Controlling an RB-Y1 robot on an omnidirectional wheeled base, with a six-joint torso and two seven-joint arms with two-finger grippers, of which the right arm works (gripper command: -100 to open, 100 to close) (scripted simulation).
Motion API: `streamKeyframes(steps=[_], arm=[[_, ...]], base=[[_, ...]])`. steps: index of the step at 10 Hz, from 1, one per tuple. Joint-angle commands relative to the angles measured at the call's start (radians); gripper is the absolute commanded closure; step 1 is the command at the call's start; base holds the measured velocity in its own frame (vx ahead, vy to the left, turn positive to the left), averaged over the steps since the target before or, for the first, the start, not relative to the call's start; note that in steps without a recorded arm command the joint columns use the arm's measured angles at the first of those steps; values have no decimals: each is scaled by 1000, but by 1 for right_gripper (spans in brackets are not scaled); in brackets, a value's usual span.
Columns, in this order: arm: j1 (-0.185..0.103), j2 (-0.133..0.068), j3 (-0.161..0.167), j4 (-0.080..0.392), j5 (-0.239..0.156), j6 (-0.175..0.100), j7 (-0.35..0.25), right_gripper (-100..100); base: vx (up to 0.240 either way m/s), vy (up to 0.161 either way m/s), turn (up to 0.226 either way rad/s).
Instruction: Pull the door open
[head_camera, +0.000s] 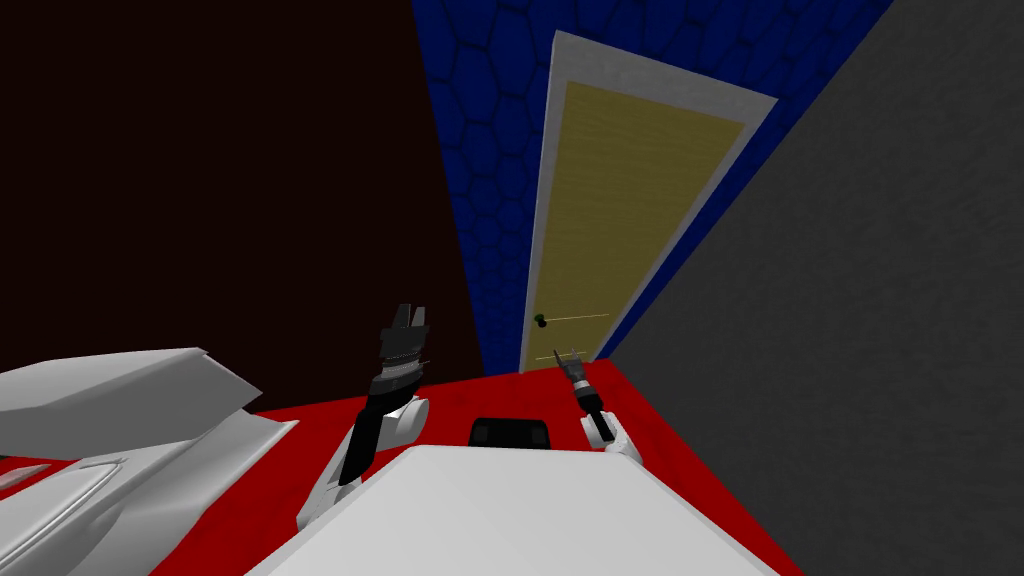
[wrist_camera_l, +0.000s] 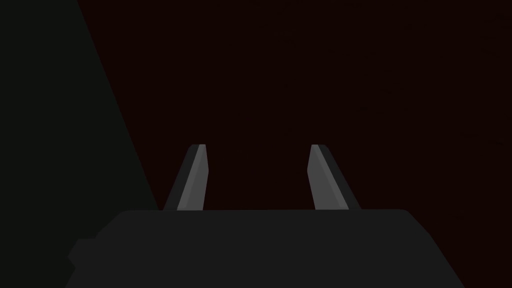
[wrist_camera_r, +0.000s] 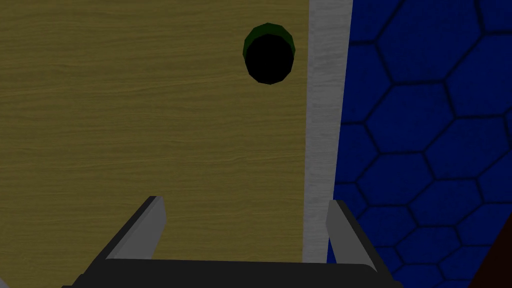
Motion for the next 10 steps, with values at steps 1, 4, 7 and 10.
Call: streamKeyframes(steps=[1, 4, 7, 10], arm=[[-11, 3, -7, 28, 12, -5, 21, -100], [-24, 5, -18, 67, 31, -12, 48, -100], [-41, 10, -33, 123, 59, -22, 88, -100], [-47, 11, -37, 139, 67, -24, 97, -100]], base=[[109, 9, 8], [78, 13, 7], [104, 17, 9], [73, 18, 4]])
